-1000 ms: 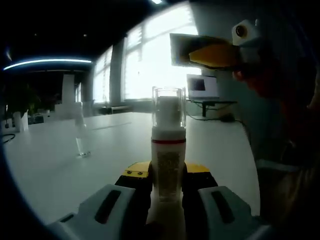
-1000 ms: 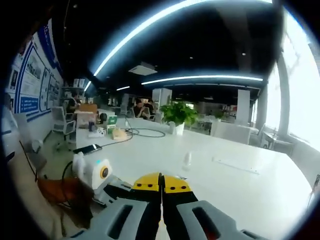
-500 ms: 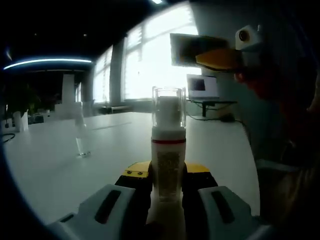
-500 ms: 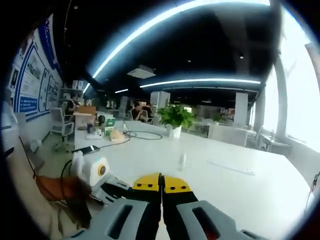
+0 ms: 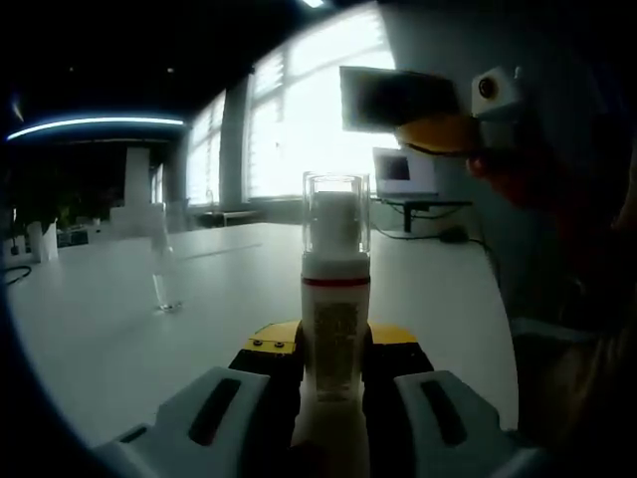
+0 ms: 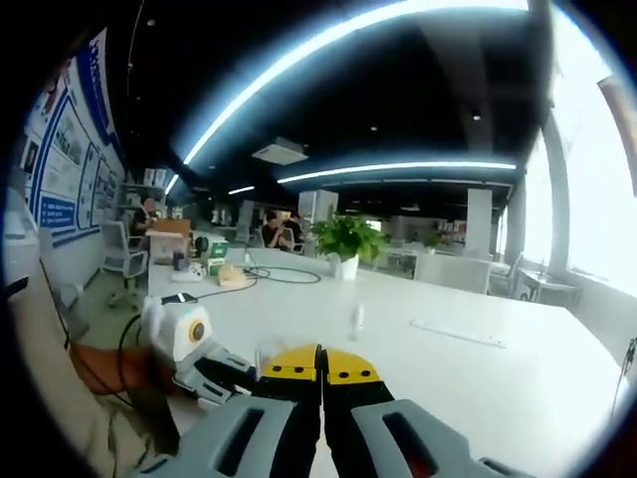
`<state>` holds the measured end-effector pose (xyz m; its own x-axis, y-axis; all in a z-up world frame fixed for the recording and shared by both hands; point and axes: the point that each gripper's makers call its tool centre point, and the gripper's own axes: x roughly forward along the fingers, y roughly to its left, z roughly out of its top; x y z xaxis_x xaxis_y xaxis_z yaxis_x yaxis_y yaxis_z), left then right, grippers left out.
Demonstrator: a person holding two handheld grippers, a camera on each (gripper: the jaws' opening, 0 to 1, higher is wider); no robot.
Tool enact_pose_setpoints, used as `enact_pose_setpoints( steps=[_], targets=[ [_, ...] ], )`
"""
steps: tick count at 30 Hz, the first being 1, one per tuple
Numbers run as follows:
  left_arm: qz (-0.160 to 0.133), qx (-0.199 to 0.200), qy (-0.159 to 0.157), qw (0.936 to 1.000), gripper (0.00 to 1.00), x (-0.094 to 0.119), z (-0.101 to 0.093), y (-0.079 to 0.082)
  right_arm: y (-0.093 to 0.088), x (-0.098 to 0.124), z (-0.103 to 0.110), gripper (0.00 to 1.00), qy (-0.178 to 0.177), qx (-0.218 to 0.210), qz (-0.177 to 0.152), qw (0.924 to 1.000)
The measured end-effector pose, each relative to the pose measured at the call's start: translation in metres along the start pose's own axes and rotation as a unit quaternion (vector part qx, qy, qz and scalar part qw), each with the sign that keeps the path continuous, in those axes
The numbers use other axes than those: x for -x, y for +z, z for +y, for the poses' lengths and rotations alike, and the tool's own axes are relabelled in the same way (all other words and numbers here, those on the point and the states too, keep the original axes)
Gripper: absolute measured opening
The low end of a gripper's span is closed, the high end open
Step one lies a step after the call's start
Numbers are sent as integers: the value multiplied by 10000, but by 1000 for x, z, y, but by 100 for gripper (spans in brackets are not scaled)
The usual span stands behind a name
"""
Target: Clamp pump bottle remove cover press pump head put on cover
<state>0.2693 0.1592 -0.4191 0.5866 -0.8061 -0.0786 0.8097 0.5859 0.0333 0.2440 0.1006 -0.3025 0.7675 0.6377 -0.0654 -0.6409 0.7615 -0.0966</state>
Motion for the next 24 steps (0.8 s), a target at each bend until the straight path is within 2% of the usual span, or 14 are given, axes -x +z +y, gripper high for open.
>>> enact_pose_setpoints(
  steps=[10,15,24],
  targets=[
    [2,-6,12,10000,14,0,2,0,-11,2,-7,0,0,-119,-115,9999],
    [2,-18,17,10000,14,0,1,0,-15,6,-9,0,91,-341,-231,9991],
    [2,-51,30,10000,14,1,2,0,-35,4,-15,0,104,-513,-271,9983]
  ],
)
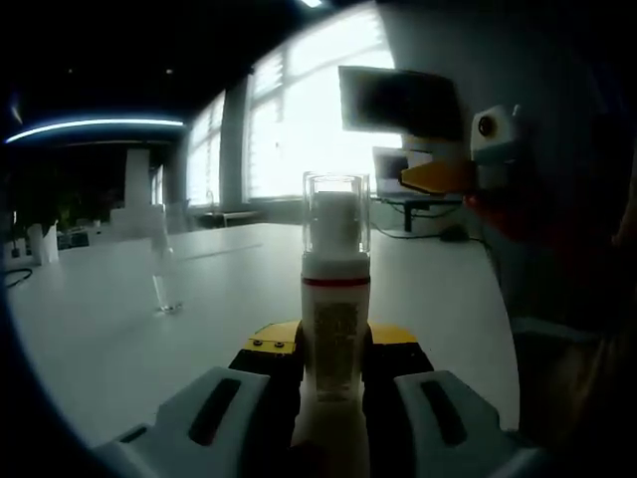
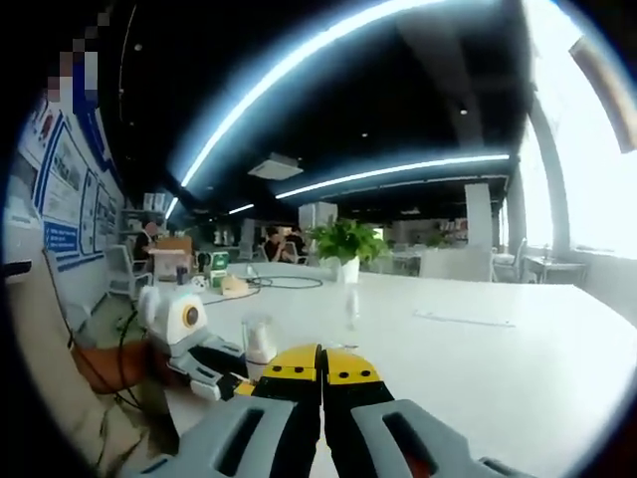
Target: Clamp pump bottle remove cover press pump head put on cover
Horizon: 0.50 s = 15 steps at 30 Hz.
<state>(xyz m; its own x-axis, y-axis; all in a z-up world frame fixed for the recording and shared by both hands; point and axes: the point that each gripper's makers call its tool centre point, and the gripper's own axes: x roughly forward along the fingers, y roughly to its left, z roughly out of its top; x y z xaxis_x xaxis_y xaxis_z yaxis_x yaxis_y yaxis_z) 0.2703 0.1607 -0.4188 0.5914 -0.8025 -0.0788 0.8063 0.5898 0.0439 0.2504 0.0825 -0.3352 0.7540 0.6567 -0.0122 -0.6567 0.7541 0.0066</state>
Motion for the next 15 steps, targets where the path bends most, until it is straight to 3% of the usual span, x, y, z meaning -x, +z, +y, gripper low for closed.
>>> enact_pose_setpoints(
  steps=[15],
  targets=[
    [2,-3,7,10000,14,0,0,0,-21,4,-9,0,76,147,-98,9998]
  ],
)
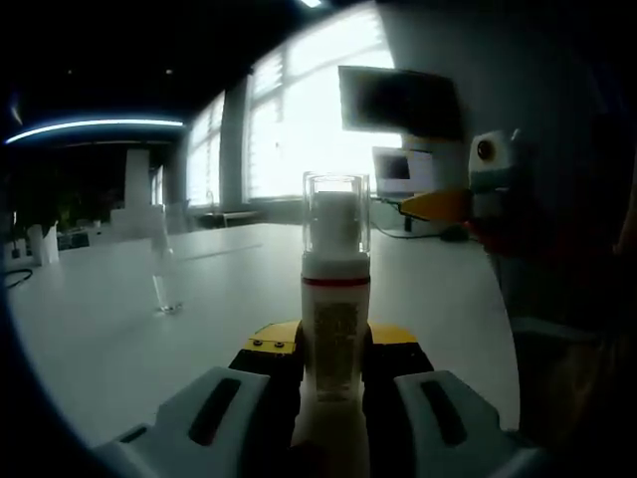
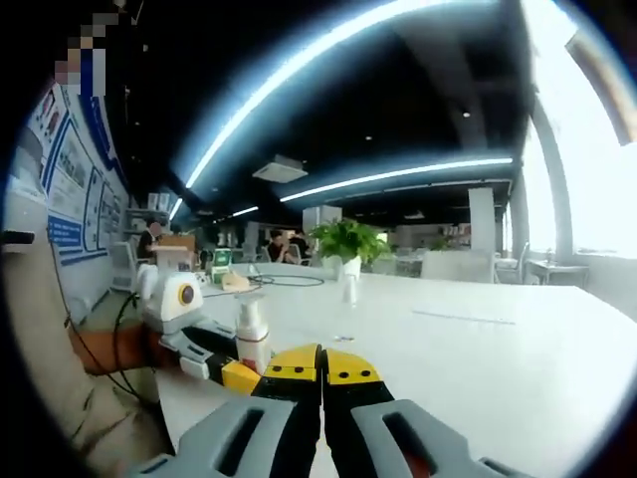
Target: Clamp pump bottle remove cover press pump head put on cover
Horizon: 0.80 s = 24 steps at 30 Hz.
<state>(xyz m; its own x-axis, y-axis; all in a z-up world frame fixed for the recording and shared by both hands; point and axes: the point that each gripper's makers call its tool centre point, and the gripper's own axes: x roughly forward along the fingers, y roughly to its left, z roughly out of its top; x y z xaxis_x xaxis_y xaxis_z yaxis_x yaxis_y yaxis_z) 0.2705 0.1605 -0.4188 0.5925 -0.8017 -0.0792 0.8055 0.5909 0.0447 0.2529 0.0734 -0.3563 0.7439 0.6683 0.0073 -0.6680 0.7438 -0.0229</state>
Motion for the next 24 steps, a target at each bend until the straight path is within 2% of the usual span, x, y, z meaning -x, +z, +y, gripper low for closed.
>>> enact_pose_setpoints(
  steps=[15,24],
  targets=[
    [-1,-5,9,10000,14,0,0,0,-21,1,-12,0,-46,-36,-36,10000],
    [-1,-5,20,10000,14,0,0,0,-28,3,-13,0,-50,-106,-96,9999]
  ],
)
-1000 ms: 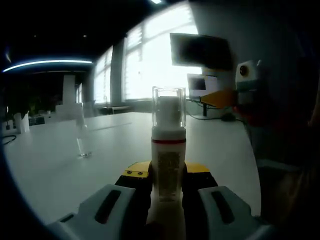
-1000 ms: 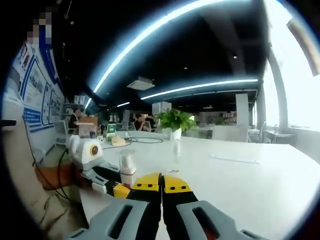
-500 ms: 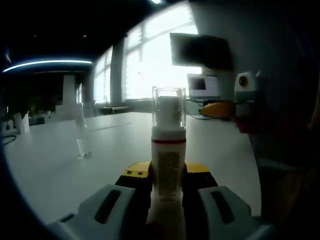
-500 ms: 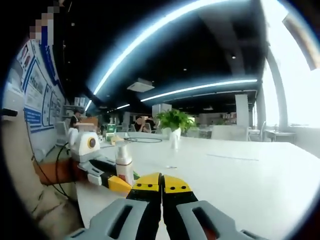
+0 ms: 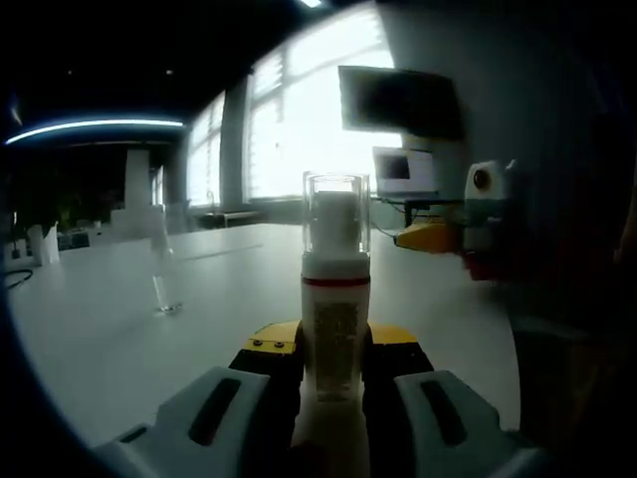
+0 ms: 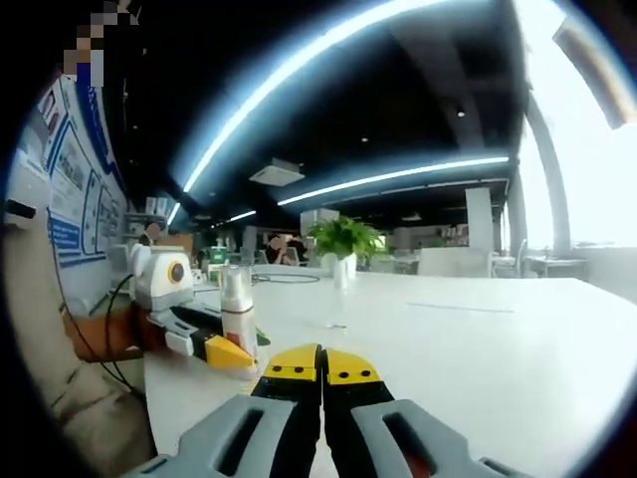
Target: Clamp pump bottle remove cover press pump head put on cover
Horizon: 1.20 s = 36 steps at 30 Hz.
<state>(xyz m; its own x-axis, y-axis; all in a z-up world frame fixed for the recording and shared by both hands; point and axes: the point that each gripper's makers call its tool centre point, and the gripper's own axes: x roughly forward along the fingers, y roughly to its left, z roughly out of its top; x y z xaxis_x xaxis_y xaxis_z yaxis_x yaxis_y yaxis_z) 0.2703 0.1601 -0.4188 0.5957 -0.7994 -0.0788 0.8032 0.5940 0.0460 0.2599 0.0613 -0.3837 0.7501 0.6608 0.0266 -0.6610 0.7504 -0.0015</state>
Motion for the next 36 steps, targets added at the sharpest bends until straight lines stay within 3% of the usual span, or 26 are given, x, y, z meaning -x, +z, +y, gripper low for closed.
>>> enact_pose_setpoints(
  steps=[14,22,36],
  targets=[
    [-2,-27,28,10000,14,0,1,0,-6,1,-4,0,58,-72,-44,9999],
    [-6,-41,33,10000,14,0,1,0,-21,0,-4,0,-48,174,216,9996],
    [-2,-54,58,10000,14,-1,1,0,-20,2,1,0,149,215,160,9995]
  ],
)
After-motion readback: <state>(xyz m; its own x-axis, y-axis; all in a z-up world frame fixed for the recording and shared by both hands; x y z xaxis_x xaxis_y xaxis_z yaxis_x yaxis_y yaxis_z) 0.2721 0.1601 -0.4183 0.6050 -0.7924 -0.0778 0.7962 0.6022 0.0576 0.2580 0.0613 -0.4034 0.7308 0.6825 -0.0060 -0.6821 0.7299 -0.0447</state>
